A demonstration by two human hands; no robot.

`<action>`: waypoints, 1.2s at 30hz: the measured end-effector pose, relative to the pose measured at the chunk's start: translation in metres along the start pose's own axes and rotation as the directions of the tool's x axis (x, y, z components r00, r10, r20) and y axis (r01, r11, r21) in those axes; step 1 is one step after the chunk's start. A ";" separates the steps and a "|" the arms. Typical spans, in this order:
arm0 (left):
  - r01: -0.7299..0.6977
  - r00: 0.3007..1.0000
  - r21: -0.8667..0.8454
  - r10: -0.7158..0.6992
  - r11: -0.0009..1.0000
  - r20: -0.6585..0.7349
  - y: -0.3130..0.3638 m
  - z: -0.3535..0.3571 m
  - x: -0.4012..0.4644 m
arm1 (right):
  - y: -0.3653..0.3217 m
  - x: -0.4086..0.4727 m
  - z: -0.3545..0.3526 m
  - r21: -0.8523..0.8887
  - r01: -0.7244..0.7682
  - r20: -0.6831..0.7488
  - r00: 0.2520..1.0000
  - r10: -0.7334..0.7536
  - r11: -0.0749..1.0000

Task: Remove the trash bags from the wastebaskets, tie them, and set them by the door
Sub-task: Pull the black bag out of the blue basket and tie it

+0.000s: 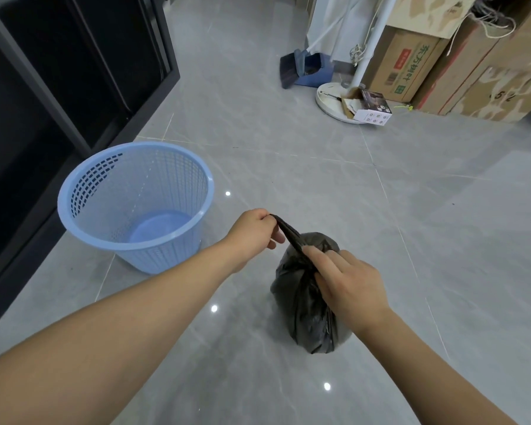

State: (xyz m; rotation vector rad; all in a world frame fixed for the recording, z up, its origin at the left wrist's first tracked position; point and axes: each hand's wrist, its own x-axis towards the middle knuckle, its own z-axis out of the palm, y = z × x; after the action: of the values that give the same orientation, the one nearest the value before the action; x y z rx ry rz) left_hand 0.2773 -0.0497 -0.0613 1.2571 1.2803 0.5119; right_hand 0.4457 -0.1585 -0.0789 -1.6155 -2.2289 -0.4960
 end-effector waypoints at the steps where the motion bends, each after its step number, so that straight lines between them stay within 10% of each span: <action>1: 0.019 1.000 0.010 -0.019 1.000 0.001 0.000 0.002 0.001 | 0.002 0.001 0.000 0.019 0.005 -0.012 1.000 -0.005 1.000; 7: -0.097 0.995 0.131 0.099 0.987 -0.009 -0.021 0.015 -0.009 | 0.007 0.016 -0.012 0.154 -0.368 0.252 0.912 0.324 0.917; 13: -0.255 0.965 0.492 0.186 0.833 0.186 -0.054 0.012 -0.018 | 0.008 0.028 -0.016 0.450 -0.823 0.661 0.567 0.491 0.346; 21: -0.321 0.920 0.692 0.387 0.647 0.066 -0.053 0.016 -0.012 | 0.009 0.026 -0.022 0.453 -0.833 0.884 0.375 0.278 -0.318; 29: -0.321 0.904 0.769 0.422 0.553 0.074 -0.063 0.020 -0.012 | 0.018 0.023 -0.011 0.320 -0.635 0.934 0.336 0.123 -0.703; 32: -0.313 0.910 0.781 0.407 0.540 0.083 -0.062 0.019 -0.010 | 0.018 0.021 -0.012 0.284 -0.686 0.946 0.314 0.079 -0.670; 36: -0.240 0.948 0.748 0.316 0.618 0.043 -0.058 0.015 -0.004 | 0.012 0.026 -0.020 0.315 -0.928 0.944 0.286 0.162 -0.197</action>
State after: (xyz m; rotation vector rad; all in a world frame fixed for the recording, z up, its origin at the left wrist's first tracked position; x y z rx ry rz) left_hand 0.2700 -0.0780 -0.1140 2.1863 1.4376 0.2451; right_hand 0.4512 -0.1424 -0.0477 -1.7838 -0.8129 1.7284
